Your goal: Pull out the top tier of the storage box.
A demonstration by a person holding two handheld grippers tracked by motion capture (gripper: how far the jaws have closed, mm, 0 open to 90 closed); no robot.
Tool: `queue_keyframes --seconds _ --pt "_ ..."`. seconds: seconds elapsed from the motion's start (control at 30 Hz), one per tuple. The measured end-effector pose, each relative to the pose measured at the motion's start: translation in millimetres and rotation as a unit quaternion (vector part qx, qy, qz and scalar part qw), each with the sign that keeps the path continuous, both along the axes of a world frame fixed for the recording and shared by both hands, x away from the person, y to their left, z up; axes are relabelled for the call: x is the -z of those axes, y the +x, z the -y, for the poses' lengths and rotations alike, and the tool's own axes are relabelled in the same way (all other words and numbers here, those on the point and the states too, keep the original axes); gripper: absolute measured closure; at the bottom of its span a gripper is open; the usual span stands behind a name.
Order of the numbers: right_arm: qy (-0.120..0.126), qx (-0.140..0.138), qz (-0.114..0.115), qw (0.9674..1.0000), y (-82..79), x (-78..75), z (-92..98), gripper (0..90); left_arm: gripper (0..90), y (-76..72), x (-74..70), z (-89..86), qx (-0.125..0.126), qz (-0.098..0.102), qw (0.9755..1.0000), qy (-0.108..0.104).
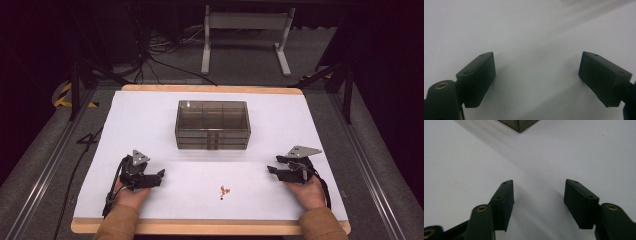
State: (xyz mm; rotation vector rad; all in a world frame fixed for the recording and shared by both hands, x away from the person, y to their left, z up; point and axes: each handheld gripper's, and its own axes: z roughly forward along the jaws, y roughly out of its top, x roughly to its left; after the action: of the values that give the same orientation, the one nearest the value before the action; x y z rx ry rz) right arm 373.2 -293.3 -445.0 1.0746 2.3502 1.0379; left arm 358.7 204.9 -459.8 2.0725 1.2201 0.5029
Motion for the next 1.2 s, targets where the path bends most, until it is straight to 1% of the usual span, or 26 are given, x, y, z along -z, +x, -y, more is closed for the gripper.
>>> queue_keyframes --seconds 0.03,0.07,0.1,0.13,0.17,0.2,0.23,0.27,0.33,0.37,0.43,0.47,0.5,0.57,0.63,0.67,0.7,0.73,0.77,0.83,0.87,1.0,1.07,1.13,1.2 --pt "0.001 0.005 -0.002 1.0000 0.6 -0.2 -0.1 40.7 14.9 -0.3 -0.2 -0.1 0.002 0.000 1.0000 -0.001" --pt "0.005 0.006 -0.004 1.0000 0.6 -0.7 -0.2 43.0 14.8 -0.8 -0.7 -0.5 0.004 -0.001 1.0000 -0.007" --pt "0.007 0.001 0.005 1.0000 -1.2 -1.8 -0.5 45.5 15.0 -0.7 -1.4 -1.1 0.005 -0.002 0.9999 -0.013" --pt "0.007 0.001 0.005 1.0000 -1.2 -1.8 -0.5 45.5 15.6 -0.7 -1.4 -1.1 0.005 -0.002 0.9999 -0.013" --pt "0.008 -0.002 0.017 0.9998 -3.0 -2.7 -0.2 47.6 15.6 -0.4 -1.9 -2.2 0.008 -0.004 0.9997 -0.021" --pt "0.014 -0.006 0.018 0.9997 -3.8 -3.4 0.0 48.8 15.8 -0.4 -2.6 -2.8 0.009 -0.007 0.9996 -0.026" --pt "0.024 -0.012 0.013 0.9996 -3.7 -4.0 -0.1 48.8 15.9 -0.3 -2.8 -3.1 0.008 -0.007 0.9996 -0.027" --pt "0.026 -0.011 0.011 0.9995 -3.8 -4.5 -0.8 48.6 15.9 -0.4 -2.7 -3.3 0.008 -0.007 0.9996 -0.028" --pt "0.010 -0.007 0.009 0.9999 -4.1 -7.5 -1.8 49.5 15.5 -0.7 -3.0 -3.4 0.010 -0.002 0.9995 -0.029" --pt "0.011 -0.007 0.008 0.9999 -4.8 -11.0 -1.8 49.2 15.2 -1.5 -3.5 -3.3 0.012 -0.001 0.9995 -0.031" --pt "0.027 -0.004 0.006 0.9996 -7.0 -18.2 -0.6 47.4 14.9 -2.6 -3.4 -2.4 0.016 0.010 0.9991 -0.037" --pt "0.036 -0.004 0.001 0.9993 -7.5 -21.6 0.2 45.7 14.6 -3.8 -3.4 -1.9 0.021 0.016 0.9990 -0.035" --pt "0.040 -0.002 -0.002 0.9992 -7.9 -24.6 0.6 44.0 14.1 -5.1 -2.8 -1.1 0.027 0.021 0.9988 -0.034" --pt "0.035 0.002 -0.005 0.9994 -9.2 -29.5 0.0 41.9 13.5 -7.1 -2.1 1.7 0.038 0.032 0.9983 -0.031" --pt "0.030 -0.003 -0.003 0.9995 -10.1 -32.5 -1.6 42.9 13.5 -8.6 -1.9 3.4 0.041 0.034 0.9983 -0.026" --pt "0.023 -0.003 -0.004 0.9997 -10.1 -33.9 -2.6 43.3 13.5 -8.6 -1.7 3.5 0.040 0.034 0.9983 -0.026" --pt "0.016 -0.002 -0.005 0.9998 -10.2 -35.3 -3.7 43.3 13.5 -8.5 -1.7 3.1 0.039 0.033 0.9983 -0.027" --pt "0.014 -0.004 -0.006 0.9999 -10.5 -36.7 -4.5 43.2 13.4 -8.1 -1.4 2.4 0.036 0.034 0.9982 -0.033" --pt "0.015 -0.005 -0.005 0.9999 -11.2 -38.8 -5.5 42.9 13.5 -8.0 -1.8 1.4 0.036 0.033 0.9982 -0.033" --pt "0.016 -0.008 -0.002 0.9998 -12.6 -41.6 -7.0 42.1 13.3 -7.5 -1.9 0.1 0.036 0.033 0.9979 -0.042" --pt "0.016 -0.008 -0.002 0.9998 -12.6 -41.6 -7.0 42.1 13.0 -7.5 -1.9 0.1 0.036 0.033 0.9979 -0.042" --pt "0.008 -0.020 0.008 0.9997 -15.5 -49.7 -10.8 41.9 12.6 -8.8 -2.6 -0.5 0.042 0.041 0.9971 -0.049" --pt "0.018 -0.028 0.011 0.9994 -16.7 -53.8 -11.3 41.9 12.6 -9.8 -2.9 -0.6 0.042 0.046 0.9967 -0.052" --pt "0.026 -0.030 0.015 0.9991 -17.5 -58.2 -11.5 41.8 12.4 -10.5 -3.5 -1.4 0.046 0.051 0.9961 -0.057" --pt "0.024 -0.031 0.019 0.9990 -17.9 -60.6 -12.1 41.8 12.4 -11.2 -3.9 -2.0 0.046 0.054 0.9956 -0.063"
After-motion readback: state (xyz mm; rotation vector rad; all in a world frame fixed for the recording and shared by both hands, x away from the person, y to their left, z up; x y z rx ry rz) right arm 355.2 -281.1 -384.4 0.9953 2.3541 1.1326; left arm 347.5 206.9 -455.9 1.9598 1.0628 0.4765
